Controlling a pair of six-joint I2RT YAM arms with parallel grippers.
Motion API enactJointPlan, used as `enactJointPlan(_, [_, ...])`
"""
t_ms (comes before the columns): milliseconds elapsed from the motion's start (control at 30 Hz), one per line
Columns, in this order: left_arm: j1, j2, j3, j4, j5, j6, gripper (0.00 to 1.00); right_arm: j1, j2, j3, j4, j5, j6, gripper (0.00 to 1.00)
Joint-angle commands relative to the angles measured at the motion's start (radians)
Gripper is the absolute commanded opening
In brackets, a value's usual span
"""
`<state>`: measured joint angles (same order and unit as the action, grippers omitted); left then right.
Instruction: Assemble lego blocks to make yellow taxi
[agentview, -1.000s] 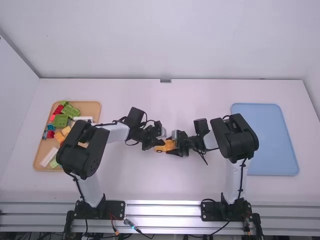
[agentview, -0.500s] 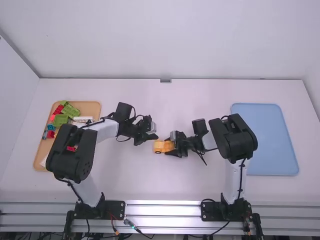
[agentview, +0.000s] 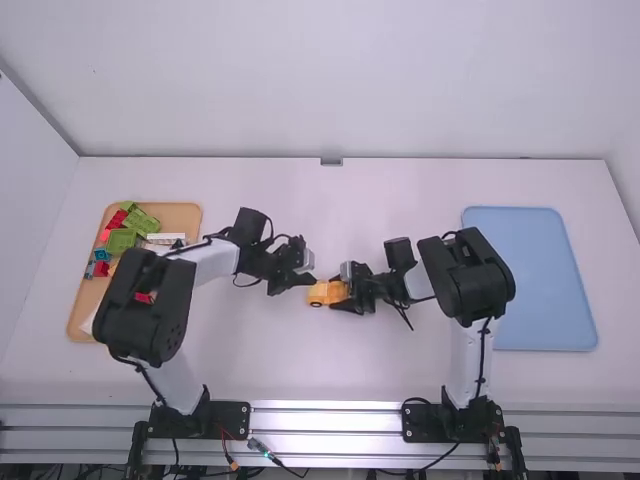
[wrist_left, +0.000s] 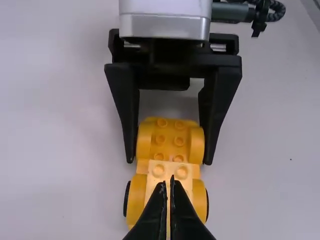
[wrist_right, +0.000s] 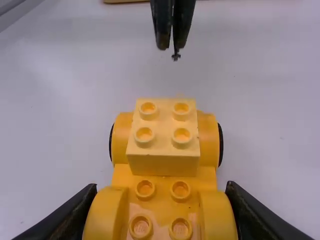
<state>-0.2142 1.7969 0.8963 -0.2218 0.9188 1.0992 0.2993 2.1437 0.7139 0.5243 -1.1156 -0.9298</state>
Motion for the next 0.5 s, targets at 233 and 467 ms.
enactJointPlan(233, [-0.094, -0.010, -0.062, 0.113, -0.153, -0.101, 0.02, 0.003, 0.022, -0.006, -0.010, 0.042, 0.016, 0.54])
enactJointPlan(467, [-0.075, -0.010, -0.108, 0.172, -0.158, -0.129, 0.02, 0.003, 0.022, -0.007, -0.010, 0.040, 0.016, 0.54])
